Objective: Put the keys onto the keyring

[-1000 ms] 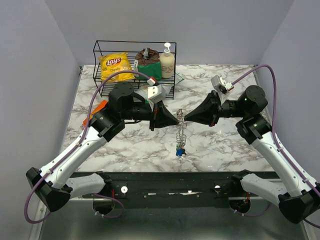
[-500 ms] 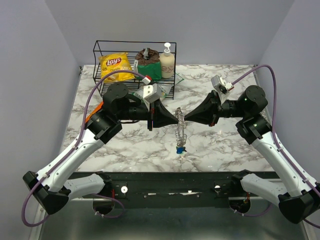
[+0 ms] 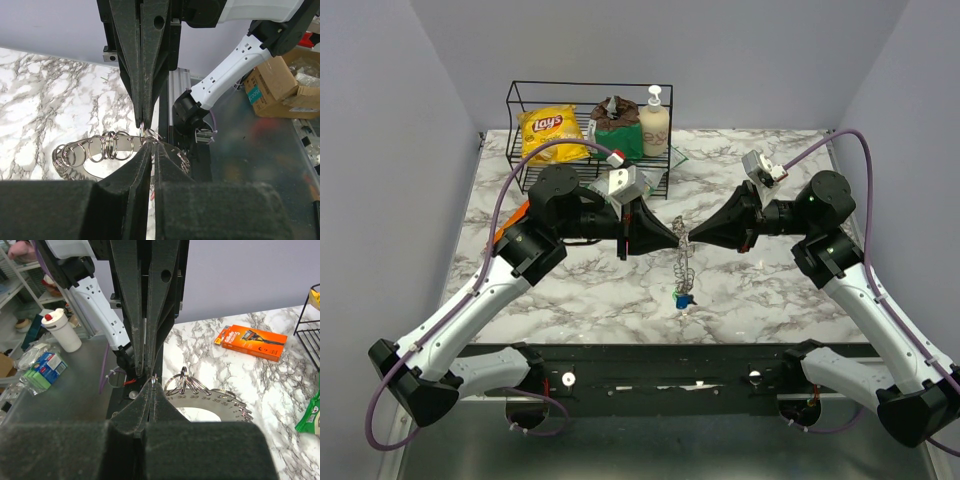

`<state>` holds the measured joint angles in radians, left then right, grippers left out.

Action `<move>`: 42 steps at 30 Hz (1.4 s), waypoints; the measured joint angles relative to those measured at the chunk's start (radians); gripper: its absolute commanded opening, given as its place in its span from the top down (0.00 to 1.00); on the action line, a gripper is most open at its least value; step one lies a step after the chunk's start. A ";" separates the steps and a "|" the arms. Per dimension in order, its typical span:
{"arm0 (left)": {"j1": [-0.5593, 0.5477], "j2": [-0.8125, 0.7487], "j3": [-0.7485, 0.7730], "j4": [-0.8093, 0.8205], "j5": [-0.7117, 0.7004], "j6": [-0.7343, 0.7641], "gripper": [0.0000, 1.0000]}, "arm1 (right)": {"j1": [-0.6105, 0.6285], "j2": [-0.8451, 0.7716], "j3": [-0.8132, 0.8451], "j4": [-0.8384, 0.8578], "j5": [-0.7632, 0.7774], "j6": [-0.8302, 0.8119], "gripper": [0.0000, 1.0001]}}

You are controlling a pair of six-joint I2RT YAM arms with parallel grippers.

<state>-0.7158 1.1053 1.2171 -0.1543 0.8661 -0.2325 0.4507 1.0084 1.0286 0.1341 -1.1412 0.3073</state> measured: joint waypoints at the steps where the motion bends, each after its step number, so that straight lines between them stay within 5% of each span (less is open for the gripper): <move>1: 0.000 0.002 0.000 0.003 0.001 0.000 0.81 | 0.000 0.000 0.000 0.000 0.000 0.000 0.99; 16: -0.004 0.034 0.018 0.010 0.014 0.000 0.74 | 0.000 0.002 0.000 0.000 0.001 0.000 0.99; 28: -0.006 0.067 0.025 -0.005 0.014 0.015 0.92 | 0.000 0.007 0.000 -0.001 0.001 -0.001 0.99; 33: -0.006 0.069 0.029 -0.009 0.013 0.023 0.69 | 0.000 0.007 0.000 -0.001 0.003 -0.001 0.99; 42: -0.006 0.004 0.029 -0.012 -0.034 0.047 0.59 | 0.000 0.007 0.000 -0.002 0.009 -0.002 0.99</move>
<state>-0.7223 1.1091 1.2461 -0.1661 0.8322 -0.1852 0.4507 1.0157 1.0286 0.1326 -1.1324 0.3054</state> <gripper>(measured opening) 0.385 0.010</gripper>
